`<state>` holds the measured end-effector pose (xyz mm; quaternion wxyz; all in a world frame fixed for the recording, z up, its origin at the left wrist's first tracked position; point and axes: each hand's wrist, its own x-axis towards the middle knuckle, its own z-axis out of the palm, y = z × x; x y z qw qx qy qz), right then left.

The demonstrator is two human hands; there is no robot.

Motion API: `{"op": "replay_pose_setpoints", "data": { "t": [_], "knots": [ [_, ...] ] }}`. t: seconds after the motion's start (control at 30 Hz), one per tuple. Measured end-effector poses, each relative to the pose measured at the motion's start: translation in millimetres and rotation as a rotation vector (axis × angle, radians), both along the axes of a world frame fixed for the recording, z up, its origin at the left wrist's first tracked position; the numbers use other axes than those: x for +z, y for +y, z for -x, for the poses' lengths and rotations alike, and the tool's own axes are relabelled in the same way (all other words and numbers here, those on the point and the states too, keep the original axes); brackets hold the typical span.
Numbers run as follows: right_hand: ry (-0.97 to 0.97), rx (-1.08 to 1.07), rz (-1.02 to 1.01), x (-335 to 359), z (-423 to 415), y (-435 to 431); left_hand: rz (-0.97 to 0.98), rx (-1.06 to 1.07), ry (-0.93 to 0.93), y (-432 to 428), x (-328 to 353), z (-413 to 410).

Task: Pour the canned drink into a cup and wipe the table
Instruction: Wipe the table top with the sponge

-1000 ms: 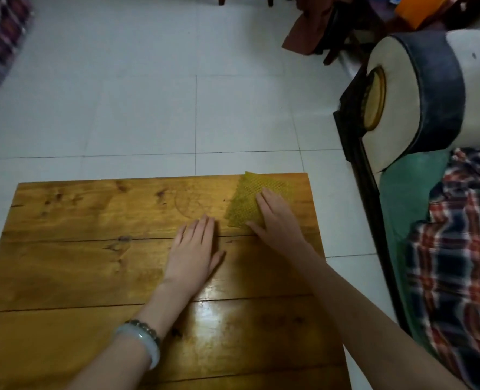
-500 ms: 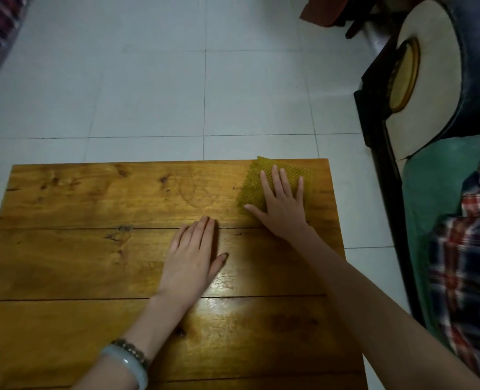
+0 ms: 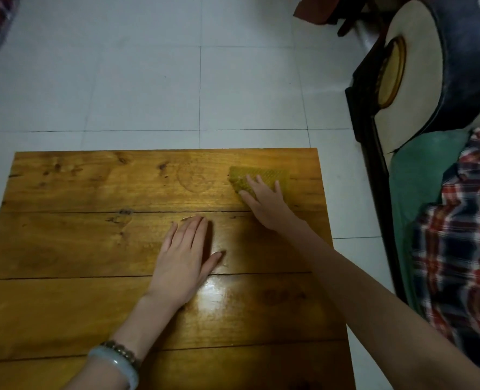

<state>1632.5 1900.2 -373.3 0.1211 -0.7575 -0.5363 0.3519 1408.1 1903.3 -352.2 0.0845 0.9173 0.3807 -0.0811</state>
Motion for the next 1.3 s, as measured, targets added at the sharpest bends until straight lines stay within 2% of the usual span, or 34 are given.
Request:
{"op": "replay_pose_setpoints", "data": {
  "t": [0.17, 0.3, 0.57, 0.67, 0.8, 0.97, 1.07, 1.17, 1.23, 1.3],
  "knots": [
    [0.337, -0.155, 0.228, 40, 43, -34, -0.011, 0.013, -0.028, -19, 15, 20],
    [0.435, -0.291, 0.215, 48, 75, -57, -0.007, 0.018, -0.013, -38, 20, 43],
    [0.212, -0.132, 0.401, 49, 104, -126, 0.011, 0.004, -0.001, -95, 15, 105],
    [0.155, -0.164, 0.377, 48, 105, -155, 0.023, -0.011, 0.018, -117, 13, 127],
    [0.153, -0.141, 0.375, 42, 101, -187, 0.041, -0.038, 0.058, -143, 12, 145],
    [0.232, -0.340, 0.323, 36, 94, -225, 0.067, -0.051, 0.073, -169, 3, 148],
    [0.261, -0.373, 0.313, 36, 89, -242, 0.090, -0.005, 0.068, -183, -1, 145],
    [0.244, -0.334, 0.310, 35, 89, -255, 0.099, 0.039, 0.055, -201, -12, 143],
    [0.168, -0.204, 0.326, 34, 89, -261, 0.094, 0.066, 0.052, -213, -19, 141],
    [0.145, -0.172, 0.307, 27, 90, -274, 0.109, 0.092, 0.070, -226, -24, 141]
  ]
}}
